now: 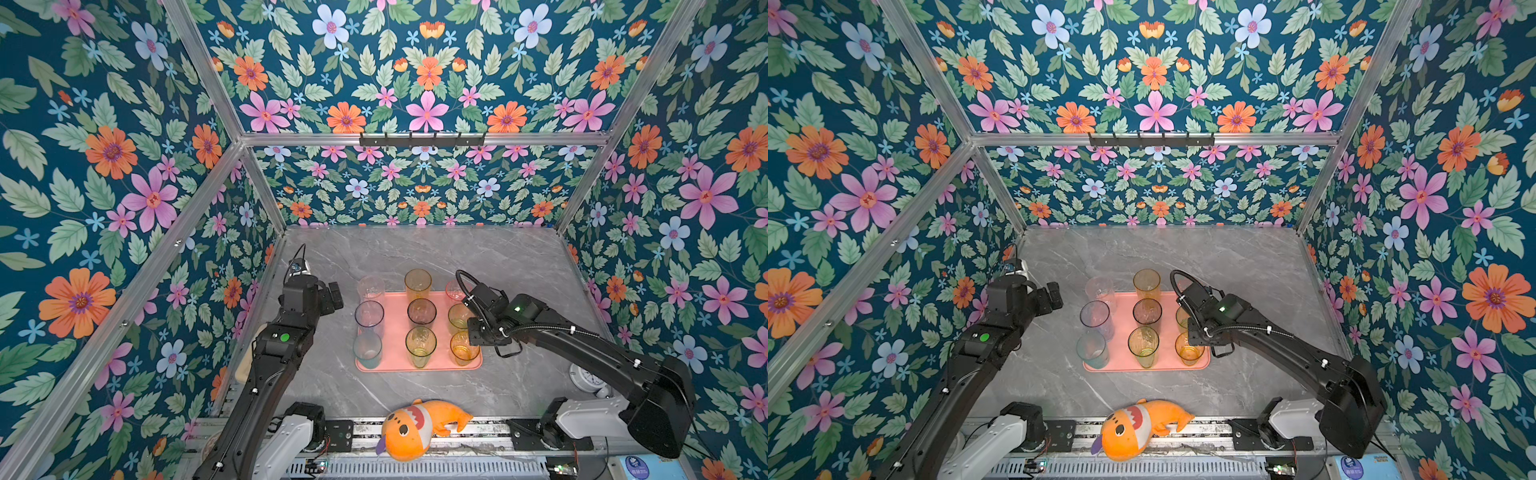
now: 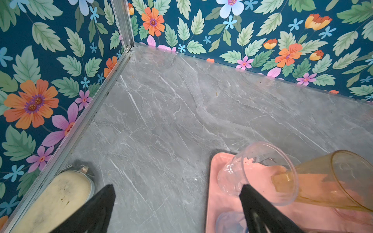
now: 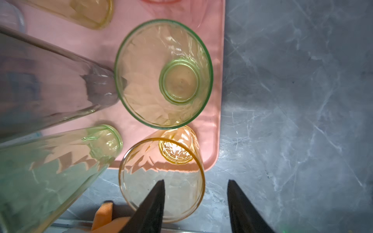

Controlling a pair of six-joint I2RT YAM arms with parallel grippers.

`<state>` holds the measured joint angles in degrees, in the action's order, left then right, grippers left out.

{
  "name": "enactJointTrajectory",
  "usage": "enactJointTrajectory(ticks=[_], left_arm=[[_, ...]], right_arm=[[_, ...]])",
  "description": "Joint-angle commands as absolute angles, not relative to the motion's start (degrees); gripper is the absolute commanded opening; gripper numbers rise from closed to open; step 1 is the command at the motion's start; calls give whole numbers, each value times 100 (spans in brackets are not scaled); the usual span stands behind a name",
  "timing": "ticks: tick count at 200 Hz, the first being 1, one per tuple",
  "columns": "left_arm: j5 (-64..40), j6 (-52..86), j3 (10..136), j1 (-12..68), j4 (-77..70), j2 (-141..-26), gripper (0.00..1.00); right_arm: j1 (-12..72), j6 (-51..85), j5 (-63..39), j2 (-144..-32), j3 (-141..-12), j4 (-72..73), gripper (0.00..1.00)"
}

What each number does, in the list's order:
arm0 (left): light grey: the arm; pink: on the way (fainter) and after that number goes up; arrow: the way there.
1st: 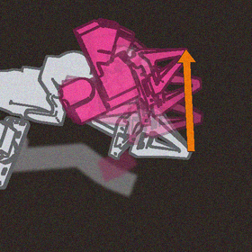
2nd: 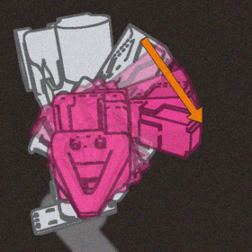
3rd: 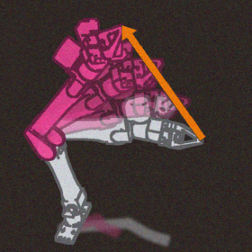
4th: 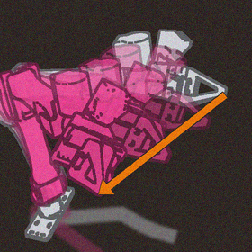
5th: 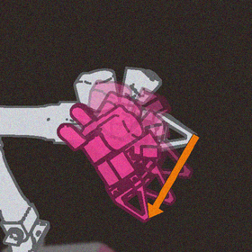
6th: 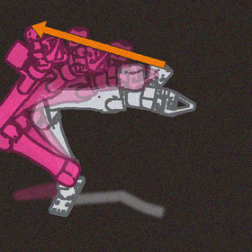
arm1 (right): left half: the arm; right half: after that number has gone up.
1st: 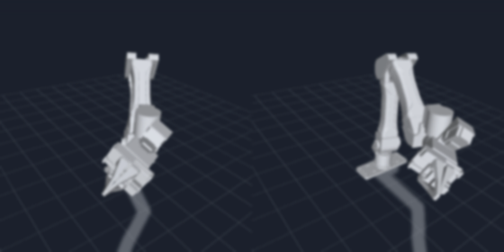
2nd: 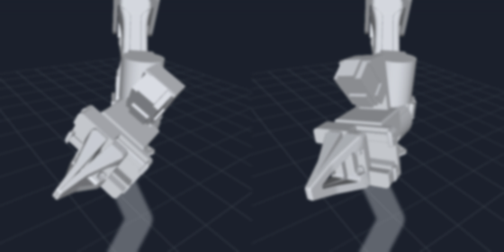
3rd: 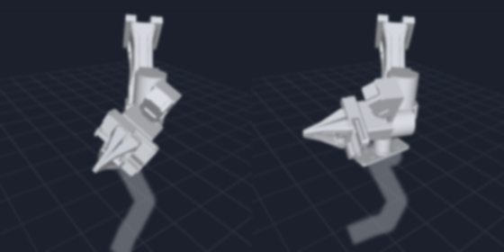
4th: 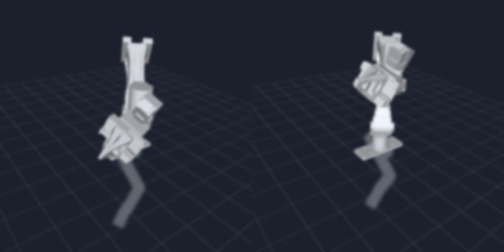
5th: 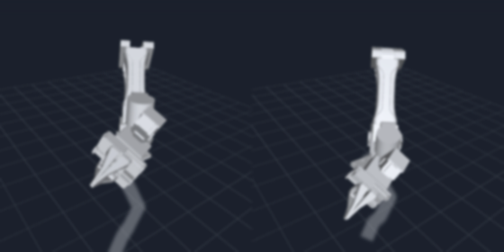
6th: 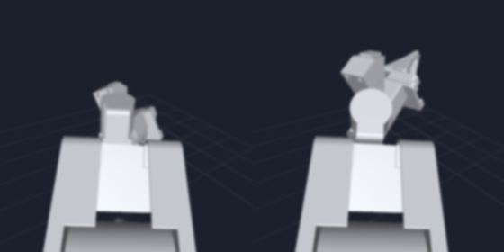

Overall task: Place the glasses into the tray
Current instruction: Place the glass on the tray, then reset both arms

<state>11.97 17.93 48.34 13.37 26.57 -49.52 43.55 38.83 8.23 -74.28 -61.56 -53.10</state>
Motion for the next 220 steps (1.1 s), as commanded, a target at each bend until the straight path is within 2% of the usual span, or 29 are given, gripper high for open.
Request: enactJointTrajectory(ticks=[1,83,100,135,157,184,210,220], left_arm=[[1136,1844,4825,1336,2480,-5012,99],[903,2232,4947,1334,1529,-5609,99],[1231,2124,4850,1336,1049,-5793,99],[2601,1666,4208,1334,-388,-5757,99],[3398,1534,3817,1323,-1131,-5852,99],[3873,863,3308,1322,-2134,-6114,99],[4184,527,2984,1287,-2539,-6252,99],[4244,492,2848,1292,-2655,-6289,99]], right_arm=[[4359,3774,1242,-7184,-6261,-5448,55],[4050,2616,2202,-6348,-6478,-4212,67],[3701,2490,2090,-6247,-6385,-3965,68],[3080,1994,2061,-5956,-5830,-2998,74],[2333,1887,1592,-6019,-5575,-2649,79],[1591,1884,1267,-6208,-5188,-2153,86],[1262,1734,1619,-6225,-4688,-1476,98],[1196,1607,1744,-6181,-4433,-1112,99]])
